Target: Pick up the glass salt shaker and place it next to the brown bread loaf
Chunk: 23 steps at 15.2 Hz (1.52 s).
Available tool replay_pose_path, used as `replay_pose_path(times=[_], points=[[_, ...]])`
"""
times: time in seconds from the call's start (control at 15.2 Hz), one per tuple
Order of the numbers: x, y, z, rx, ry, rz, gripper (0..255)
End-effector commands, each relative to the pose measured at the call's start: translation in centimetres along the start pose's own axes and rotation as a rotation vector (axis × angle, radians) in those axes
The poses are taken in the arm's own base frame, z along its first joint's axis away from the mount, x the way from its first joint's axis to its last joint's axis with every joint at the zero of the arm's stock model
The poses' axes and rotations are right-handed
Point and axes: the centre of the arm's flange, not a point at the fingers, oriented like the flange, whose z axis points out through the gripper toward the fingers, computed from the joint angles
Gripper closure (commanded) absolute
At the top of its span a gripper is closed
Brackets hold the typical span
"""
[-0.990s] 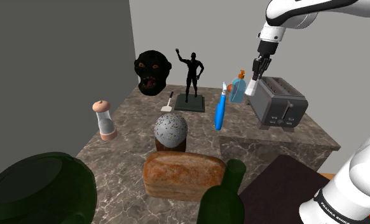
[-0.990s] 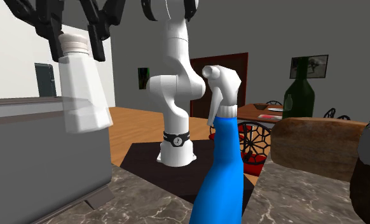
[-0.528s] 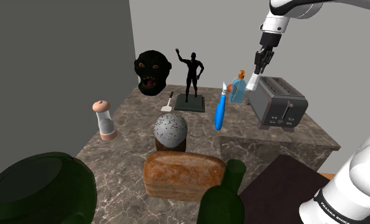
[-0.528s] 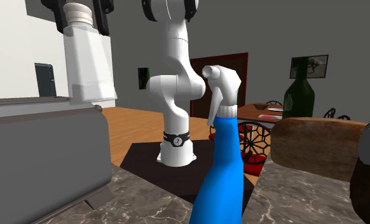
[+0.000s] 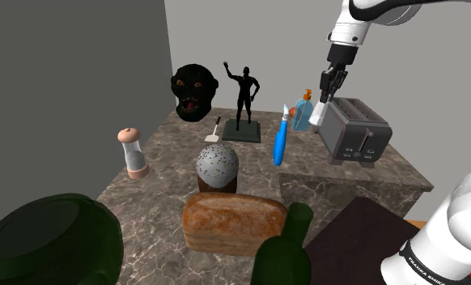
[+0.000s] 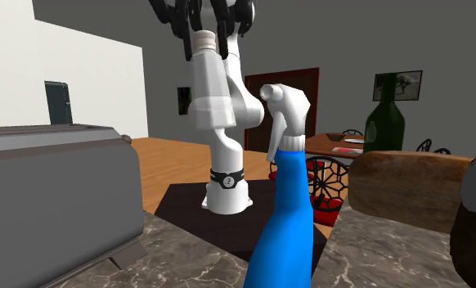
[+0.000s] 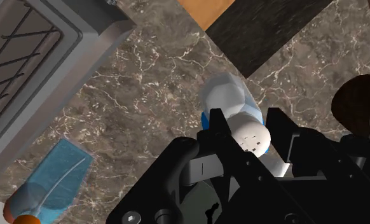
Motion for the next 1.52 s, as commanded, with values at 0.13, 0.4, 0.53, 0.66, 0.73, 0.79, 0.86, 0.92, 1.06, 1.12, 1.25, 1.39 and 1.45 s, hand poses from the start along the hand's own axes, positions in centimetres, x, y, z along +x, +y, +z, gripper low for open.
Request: replay_pose_path(times=[0.13, 0.4, 0.53, 0.66, 0.73, 0.79, 0.86, 0.92, 1.06, 1.12, 1.25, 1.39, 1.45], points=[[-2.0, -4.8, 0.1, -0.001, 0.000, 0.001, 255], [-4.0, -9.7, 0.5, -0.001, 0.000, 0.001, 255], [-5.0, -12.1, 0.8, -0.001, 0.000, 0.001, 255], [-5.9, -14.6, 1.0, -0.001, 0.000, 0.001, 255], [-6.4, -15.8, 1.1, -0.001, 0.000, 0.001, 255], [-6.9, -17.0, 1.2, -0.001, 0.000, 0.001, 255], [-7.4, -18.3, 1.3, -0.001, 0.000, 0.001, 255], [-7.9, -19.5, 1.4, -0.001, 0.000, 0.001, 255], [-8.9, -21.9, 1.6, -0.001, 0.000, 0.001, 255], [-9.4, -23.1, 1.7, -0.001, 0.000, 0.001, 255], [-10.3, -25.6, 1.9, -0.001, 0.000, 0.001, 255], [-11.3, -28.0, 2.1, -0.001, 0.000, 0.001, 255], [-11.8, -29.2, 2.2, -0.001, 0.000, 0.001, 255]])
